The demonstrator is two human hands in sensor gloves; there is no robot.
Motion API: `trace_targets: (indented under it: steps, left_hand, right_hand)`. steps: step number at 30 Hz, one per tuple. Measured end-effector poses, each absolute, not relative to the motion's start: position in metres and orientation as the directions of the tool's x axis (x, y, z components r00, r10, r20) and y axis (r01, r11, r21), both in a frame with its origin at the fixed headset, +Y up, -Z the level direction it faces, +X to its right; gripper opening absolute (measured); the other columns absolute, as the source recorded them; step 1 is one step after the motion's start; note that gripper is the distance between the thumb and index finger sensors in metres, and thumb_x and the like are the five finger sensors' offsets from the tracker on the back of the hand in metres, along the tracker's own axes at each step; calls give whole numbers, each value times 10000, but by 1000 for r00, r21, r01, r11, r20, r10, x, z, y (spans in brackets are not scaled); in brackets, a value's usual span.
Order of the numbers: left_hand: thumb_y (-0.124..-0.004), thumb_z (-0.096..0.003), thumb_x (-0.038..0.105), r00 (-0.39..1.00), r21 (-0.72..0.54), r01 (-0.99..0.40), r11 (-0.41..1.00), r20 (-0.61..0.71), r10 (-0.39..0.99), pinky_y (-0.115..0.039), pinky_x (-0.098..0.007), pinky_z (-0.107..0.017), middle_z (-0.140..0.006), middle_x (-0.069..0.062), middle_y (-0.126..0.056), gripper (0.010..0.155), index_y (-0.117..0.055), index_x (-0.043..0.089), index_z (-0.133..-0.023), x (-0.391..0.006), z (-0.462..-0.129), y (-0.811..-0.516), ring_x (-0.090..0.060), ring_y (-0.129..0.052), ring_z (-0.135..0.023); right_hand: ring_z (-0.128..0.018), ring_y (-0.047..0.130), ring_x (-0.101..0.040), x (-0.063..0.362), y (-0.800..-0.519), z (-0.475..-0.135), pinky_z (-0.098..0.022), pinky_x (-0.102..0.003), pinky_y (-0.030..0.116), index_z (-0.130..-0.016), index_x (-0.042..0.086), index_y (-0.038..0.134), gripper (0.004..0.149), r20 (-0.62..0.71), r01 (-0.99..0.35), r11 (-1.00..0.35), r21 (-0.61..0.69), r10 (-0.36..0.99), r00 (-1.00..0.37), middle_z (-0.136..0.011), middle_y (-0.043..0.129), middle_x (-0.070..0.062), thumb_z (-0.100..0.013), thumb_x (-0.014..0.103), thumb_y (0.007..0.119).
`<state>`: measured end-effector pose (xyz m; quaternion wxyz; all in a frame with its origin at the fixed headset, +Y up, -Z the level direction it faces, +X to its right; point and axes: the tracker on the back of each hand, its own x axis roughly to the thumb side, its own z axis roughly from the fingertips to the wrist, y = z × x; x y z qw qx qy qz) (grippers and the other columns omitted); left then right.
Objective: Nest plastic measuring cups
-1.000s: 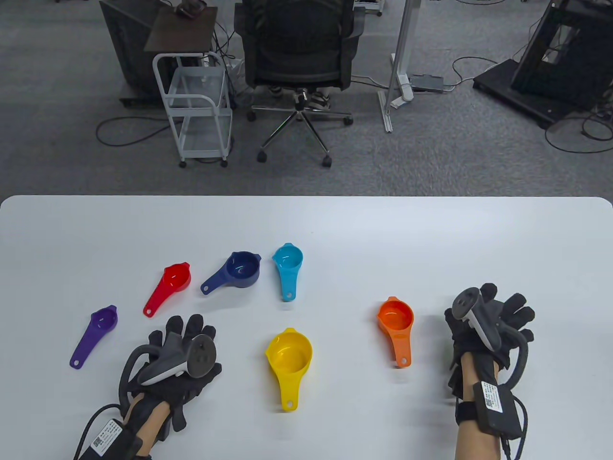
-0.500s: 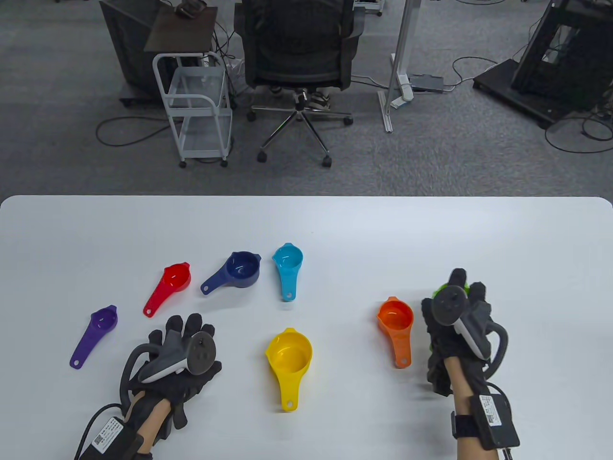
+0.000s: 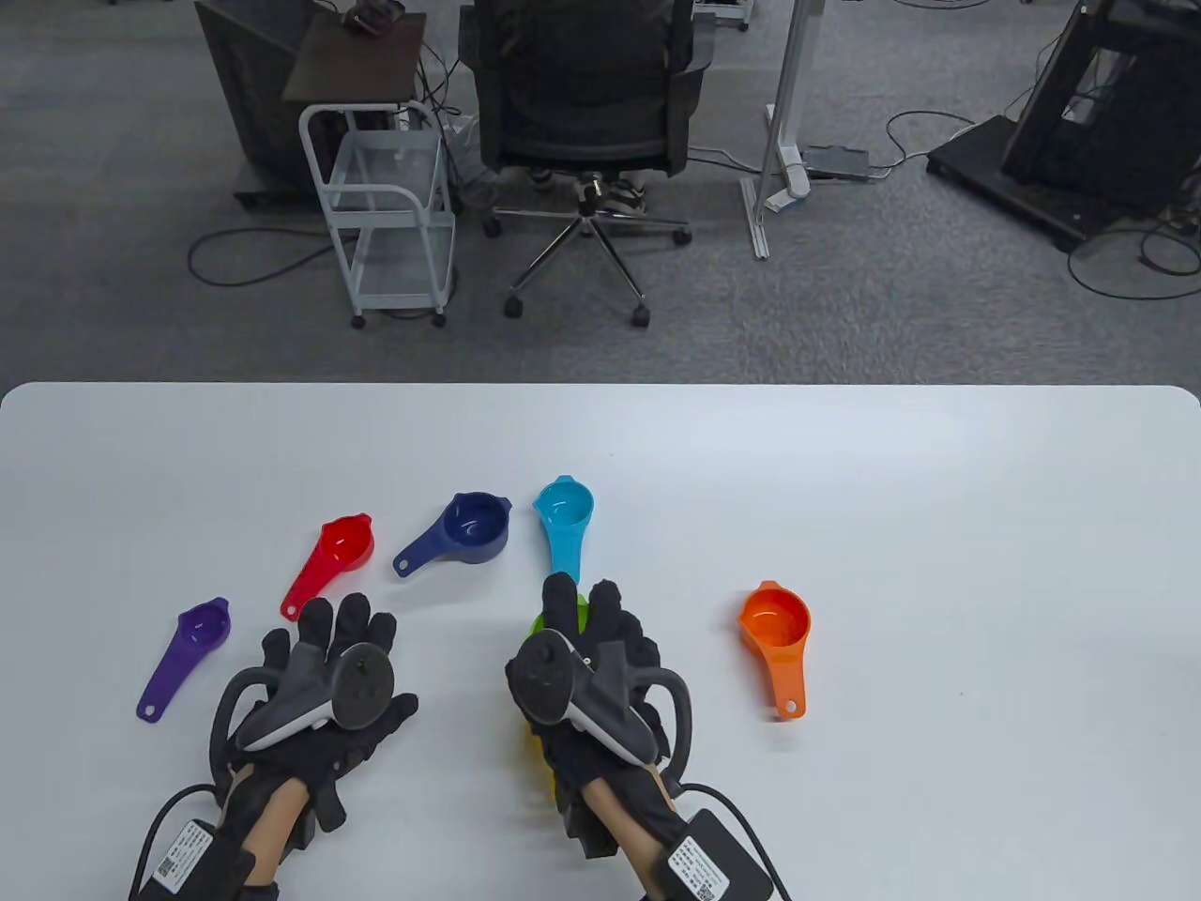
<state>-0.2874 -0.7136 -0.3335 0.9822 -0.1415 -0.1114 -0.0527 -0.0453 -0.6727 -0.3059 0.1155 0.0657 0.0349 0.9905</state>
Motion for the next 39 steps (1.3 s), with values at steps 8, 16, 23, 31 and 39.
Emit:
trace_targets:
  steps: [8,16,23,31,39]
  left_hand:
    - [-526,-535,650,972,-286,141,948,224,-77,-155,-756,-652,-1197,-161,-60,862,-176,193,-1176,-289,-334,-717,-561,-81,-1046]
    - [-522,-533,655,969,-296,149,943,235,-79,-152,-756,-652,-1198,-161,-59,866,-177,191,-1177,-284,-333,-718,-556,-76,-1048]
    - [-524,-533,654,969,-314,154,937,235,-80,-153,-756,-652,-1197,-162,-59,865,-177,191,-1177,-283,-333,-720,-556,-76,-1048]
    - [-524,-533,654,968,-332,161,929,238,-82,-154,-756,-653,-1197,-166,-60,868,-177,186,-1177,-280,-332,-720,-554,-79,-1050]
    - [-524,-533,652,968,-351,167,922,237,-85,-157,-755,-655,-1196,-170,-62,867,-176,185,-1176,-277,-331,-720,-554,-82,-1050]
  right_hand:
    - [-940,455,-646,-49,-699,-314,-656,-790,410,-1180,93,161,837,90,-148,-978,148,162,-983,-1139,215,-450,-609,515,603]
    - [-951,454,-643,-55,-714,-316,-660,-791,406,-1183,109,172,828,78,-72,-980,185,87,-993,-1150,219,-444,-607,521,602]
    - [-956,460,-636,-58,-725,-317,-661,-790,409,-1182,115,171,836,81,-35,-978,208,53,-995,-1152,239,-437,-600,540,594]
    - [-958,463,-632,-57,-730,-317,-662,-787,412,-1181,119,163,844,85,-19,-974,225,39,-996,-1156,234,-434,-590,567,565]
    - [-950,464,-623,-56,-731,-316,-662,-779,414,-1181,118,173,849,82,-9,-974,228,28,-996,-1158,250,-429,-578,594,534]
